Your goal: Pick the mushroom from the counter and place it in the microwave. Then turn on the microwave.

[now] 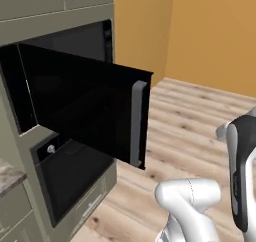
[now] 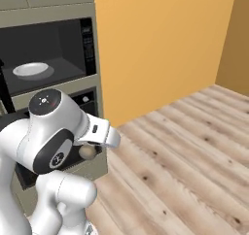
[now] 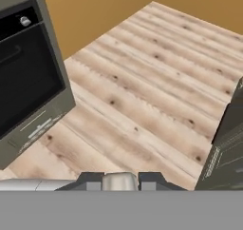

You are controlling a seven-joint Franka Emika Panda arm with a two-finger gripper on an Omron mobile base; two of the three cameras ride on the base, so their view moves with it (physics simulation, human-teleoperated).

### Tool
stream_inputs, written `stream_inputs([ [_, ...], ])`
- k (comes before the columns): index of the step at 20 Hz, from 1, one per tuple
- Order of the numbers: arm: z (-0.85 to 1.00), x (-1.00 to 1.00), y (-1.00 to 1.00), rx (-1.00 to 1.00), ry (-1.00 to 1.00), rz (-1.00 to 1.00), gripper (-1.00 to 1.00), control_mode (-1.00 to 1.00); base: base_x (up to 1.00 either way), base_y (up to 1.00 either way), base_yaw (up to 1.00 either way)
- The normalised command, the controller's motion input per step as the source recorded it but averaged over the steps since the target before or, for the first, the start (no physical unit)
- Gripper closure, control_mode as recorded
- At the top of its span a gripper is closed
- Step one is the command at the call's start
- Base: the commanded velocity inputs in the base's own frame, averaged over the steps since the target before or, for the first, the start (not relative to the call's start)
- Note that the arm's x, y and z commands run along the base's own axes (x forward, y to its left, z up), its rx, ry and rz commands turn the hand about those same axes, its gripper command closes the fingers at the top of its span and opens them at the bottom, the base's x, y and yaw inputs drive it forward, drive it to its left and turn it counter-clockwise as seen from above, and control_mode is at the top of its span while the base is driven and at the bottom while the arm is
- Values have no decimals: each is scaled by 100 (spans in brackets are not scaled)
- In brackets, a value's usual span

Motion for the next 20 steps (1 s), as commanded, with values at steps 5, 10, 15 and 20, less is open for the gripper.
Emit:
stream_inputs([
  [5, 0, 0, 0, 0, 0, 0, 100, 100, 58, -19, 0],
  [10, 0, 0, 0, 0, 0, 0, 100, 100, 61, -14, 5],
  [15, 0, 0, 0, 0, 0, 0, 100, 100, 65, -12, 18],
  [20, 0, 0, 0, 0, 0, 0, 100, 100, 64, -7, 32],
])
